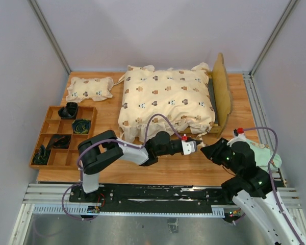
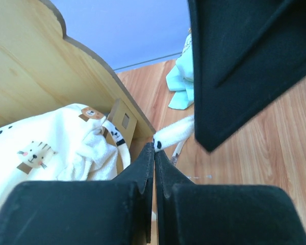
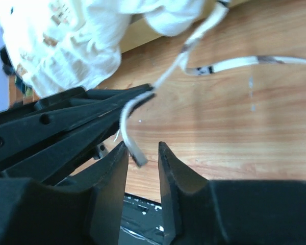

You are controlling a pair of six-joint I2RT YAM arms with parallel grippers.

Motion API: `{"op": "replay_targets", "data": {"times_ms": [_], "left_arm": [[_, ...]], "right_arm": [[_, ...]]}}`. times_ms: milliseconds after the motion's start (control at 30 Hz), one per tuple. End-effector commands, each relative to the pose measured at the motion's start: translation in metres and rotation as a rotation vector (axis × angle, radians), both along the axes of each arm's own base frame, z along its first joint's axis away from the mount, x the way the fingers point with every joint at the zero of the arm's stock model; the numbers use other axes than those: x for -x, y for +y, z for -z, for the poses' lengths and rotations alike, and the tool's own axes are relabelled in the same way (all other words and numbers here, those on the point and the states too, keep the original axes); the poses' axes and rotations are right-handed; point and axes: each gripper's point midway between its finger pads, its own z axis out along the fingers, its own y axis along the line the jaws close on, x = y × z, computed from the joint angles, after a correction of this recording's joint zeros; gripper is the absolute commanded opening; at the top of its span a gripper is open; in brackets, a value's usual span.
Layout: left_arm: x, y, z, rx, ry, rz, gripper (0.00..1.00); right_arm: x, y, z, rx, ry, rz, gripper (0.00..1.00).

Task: Set up the pet bed

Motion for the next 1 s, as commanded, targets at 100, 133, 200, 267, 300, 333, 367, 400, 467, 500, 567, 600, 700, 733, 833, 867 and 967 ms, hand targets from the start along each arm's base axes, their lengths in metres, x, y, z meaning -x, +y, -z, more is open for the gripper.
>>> {"op": "replay_targets", "data": {"times_ms": [100,133,200,267,300,333,367,400,467,500,567,600,700,733,833,867,967], "left_arm": [[-0.008,0.013,-0.004,0.093,0.025,-0.043,0.0],[-0.009,0.015,-0.002,0.094,0.024,-0.049,0.0],[-0.01,0.018,0.0,0.091,0.024,-0.055,0.0],[-0.009,0.02,0.003,0.086,0.019,-0.054,0.0],[-0.009,0.022,0.004,0.086,0.019,-0.056,0.0],[-0.009,0.024,0.006,0.09,0.017,-0.057,0.0],[-0.007,0.026,0.007,0.094,0.017,-0.057,0.0],[-0.007,0.028,0.007,0.098,0.015,-0.055,0.0],[-0.004,0.031,0.011,0.097,0.013,-0.053,0.0],[-0.004,0.033,0.014,0.092,0.015,-0.054,0.0],[-0.003,0.036,0.015,0.106,0.011,-0.057,0.0],[-0.002,0.038,0.016,0.113,0.01,-0.058,0.0],[-0.001,0.04,0.02,0.113,0.008,-0.052,0.0],[-0.001,0.04,0.021,0.113,0.007,-0.051,0.0],[-0.004,0.04,0.023,0.117,0.007,-0.058,0.0],[-0.005,0.04,0.025,0.114,0.007,-0.058,0.0],[-0.007,0.039,0.029,0.104,0.007,-0.058,0.0]], "right_arm": [[0.014,-0.063,-0.001,-0.135,0.221,0.54,0.38],[0.013,-0.069,-0.002,-0.142,0.226,0.584,0.38],[0.011,-0.077,0.001,-0.146,0.252,0.671,0.37],[0.008,-0.082,0.007,-0.126,0.296,0.737,0.37],[0.006,-0.081,0.011,-0.114,0.325,0.76,0.37],[0.003,-0.08,0.017,-0.101,0.359,0.783,0.37],[0.001,-0.079,0.021,-0.1,0.392,0.812,0.37],[-0.001,-0.077,0.029,-0.08,0.433,0.837,0.36],[-0.009,-0.074,0.033,-0.076,0.466,0.874,0.36],[-0.012,-0.073,0.036,-0.076,0.486,0.895,0.35],[-0.019,-0.074,0.037,-0.084,0.504,0.944,0.34],[-0.021,-0.075,0.038,-0.089,0.512,0.972,0.33],[-0.032,-0.077,0.044,-0.13,0.525,1.035,0.34],[-0.035,-0.078,0.048,-0.14,0.53,1.053,0.36],[-0.04,-0.079,0.069,-0.177,0.62,1.093,0.37],[-0.042,-0.079,0.077,-0.19,0.654,1.101,0.37],[-0.049,-0.074,0.09,-0.252,0.711,1.101,0.34]]}}
